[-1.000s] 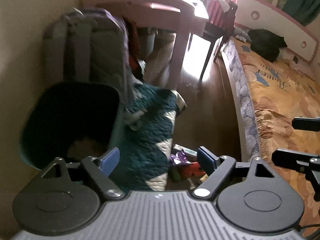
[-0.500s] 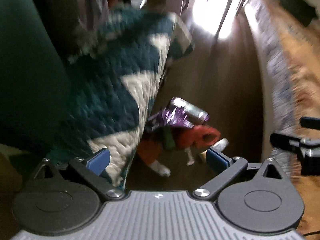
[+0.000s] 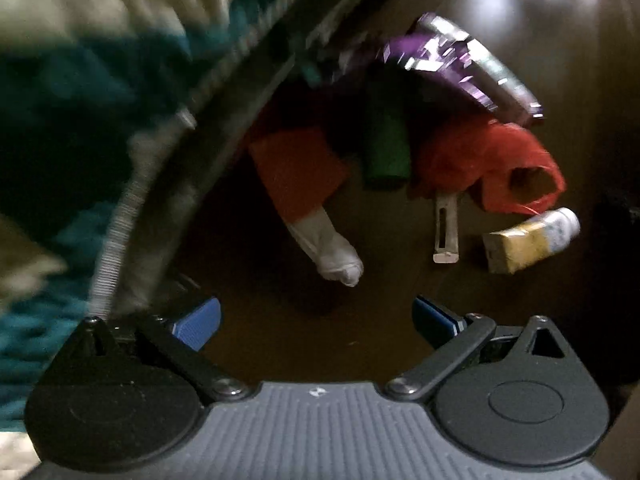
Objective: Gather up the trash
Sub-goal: 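Grasp the white sock with left tool while right tool grasps drink bottle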
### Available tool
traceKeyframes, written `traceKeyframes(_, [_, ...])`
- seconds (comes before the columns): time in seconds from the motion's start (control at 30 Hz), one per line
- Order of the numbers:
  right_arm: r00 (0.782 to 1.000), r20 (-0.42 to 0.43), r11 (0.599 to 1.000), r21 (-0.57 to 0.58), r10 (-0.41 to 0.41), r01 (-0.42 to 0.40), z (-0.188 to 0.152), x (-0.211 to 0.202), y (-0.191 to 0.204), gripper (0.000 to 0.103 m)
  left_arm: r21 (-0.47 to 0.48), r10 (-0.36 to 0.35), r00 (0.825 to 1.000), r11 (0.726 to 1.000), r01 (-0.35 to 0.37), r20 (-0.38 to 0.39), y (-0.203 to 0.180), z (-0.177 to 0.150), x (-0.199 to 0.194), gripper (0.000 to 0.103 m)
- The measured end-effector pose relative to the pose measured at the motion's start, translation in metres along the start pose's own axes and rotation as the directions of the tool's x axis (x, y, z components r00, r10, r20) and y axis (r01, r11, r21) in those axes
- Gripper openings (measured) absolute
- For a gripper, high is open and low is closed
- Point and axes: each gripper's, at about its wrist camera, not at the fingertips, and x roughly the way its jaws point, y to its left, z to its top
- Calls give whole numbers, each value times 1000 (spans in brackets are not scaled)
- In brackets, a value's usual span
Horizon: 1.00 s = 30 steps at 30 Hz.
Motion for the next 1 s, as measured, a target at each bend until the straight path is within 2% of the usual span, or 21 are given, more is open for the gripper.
traceKeyframes(0.13, [997,-77,996,88,-19,26,0,61,-16,93,-117,-37,997,993,30,-62,5,11,52,103])
traceKeyframes(0.27, [986,-154,984,153,-65,88,1,115,-27,86,-171,-26,994,985,8,-103,4,16,99,103])
traceKeyframes(0.33, [982,-176,971,217,-64,102,-1,133,-35,84,-198,-10,993,980,-14,-118,6,18,117,103])
traceKeyframes(0.43, [986,-160,944,315,-53,101,-7,151,-44,84,-243,-21,989,970,-16,-149,10,17,139,102])
traceKeyframes(0.53, [981,-180,928,351,-67,128,-16,163,-46,76,-285,-46,986,959,-2,-162,14,14,152,97])
traceKeyframes(0.6, [981,-180,919,372,-67,131,-22,166,-47,73,-298,-67,983,954,12,-172,15,13,157,81])
traceKeyframes(0.63, [982,-179,915,382,-62,128,-25,168,-48,71,-304,-76,981,952,18,-180,16,13,160,77])
traceKeyframes(0.73, [982,-181,914,390,-49,117,-31,172,-50,54,-320,-106,981,946,48,-165,18,16,159,71])
traceKeyframes(0.77, [982,-180,914,388,-49,117,-33,174,-51,51,-320,-121,980,945,65,-159,18,17,158,62])
traceKeyframes(0.8, [983,-175,915,385,-55,120,-35,174,-51,45,-317,-134,978,945,79,-157,17,18,157,48])
traceKeyframes(0.83, [984,-168,916,382,-58,119,-36,173,-52,43,-312,-139,978,946,85,-154,15,19,155,40])
traceKeyframes(0.87, [985,-164,918,379,-61,120,-37,172,-53,42,-304,-131,979,950,79,-156,13,20,152,36])
traceKeyframes(1.0, [985,-157,920,371,-72,126,-44,158,-52,42,-290,-117,979,955,64,-169,7,18,146,33])
